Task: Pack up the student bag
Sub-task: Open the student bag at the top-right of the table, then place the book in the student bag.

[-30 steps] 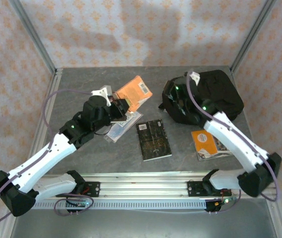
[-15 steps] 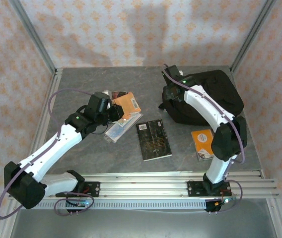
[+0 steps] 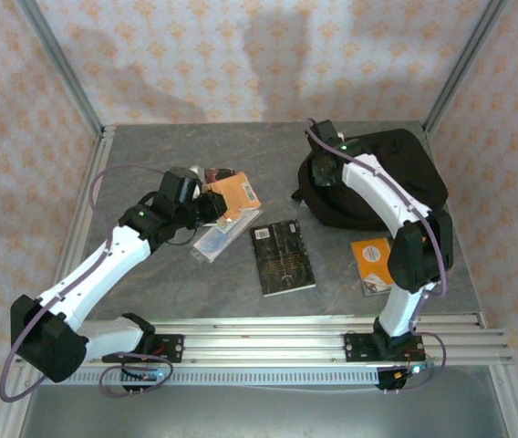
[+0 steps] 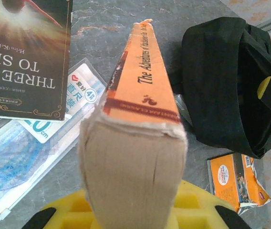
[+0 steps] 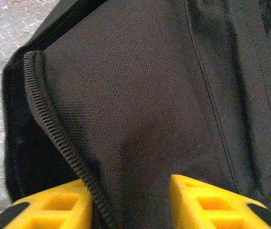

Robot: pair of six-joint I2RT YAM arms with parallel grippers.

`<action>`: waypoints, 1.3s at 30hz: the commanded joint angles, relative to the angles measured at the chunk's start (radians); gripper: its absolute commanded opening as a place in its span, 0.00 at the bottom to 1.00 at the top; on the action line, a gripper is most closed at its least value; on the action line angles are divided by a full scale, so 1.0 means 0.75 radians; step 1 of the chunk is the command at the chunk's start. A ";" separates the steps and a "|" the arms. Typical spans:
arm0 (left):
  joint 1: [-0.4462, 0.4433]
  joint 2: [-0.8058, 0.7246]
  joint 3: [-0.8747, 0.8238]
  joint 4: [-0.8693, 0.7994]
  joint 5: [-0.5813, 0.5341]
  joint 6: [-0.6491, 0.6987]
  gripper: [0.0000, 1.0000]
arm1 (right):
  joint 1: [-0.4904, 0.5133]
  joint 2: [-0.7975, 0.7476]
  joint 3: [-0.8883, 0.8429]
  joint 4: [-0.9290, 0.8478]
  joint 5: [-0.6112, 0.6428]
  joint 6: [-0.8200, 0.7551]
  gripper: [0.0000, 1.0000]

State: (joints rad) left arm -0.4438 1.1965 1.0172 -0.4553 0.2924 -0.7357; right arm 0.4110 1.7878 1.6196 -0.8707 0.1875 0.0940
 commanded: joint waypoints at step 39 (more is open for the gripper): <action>-0.325 1.582 1.633 0.498 0.550 -0.524 0.00 | -0.383 -0.328 0.166 0.161 -0.608 0.234 0.00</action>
State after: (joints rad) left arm -0.6529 2.3825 2.1441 -0.2024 0.6441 -1.0691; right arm 0.1238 1.5860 1.6943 -0.8295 -0.2245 0.2550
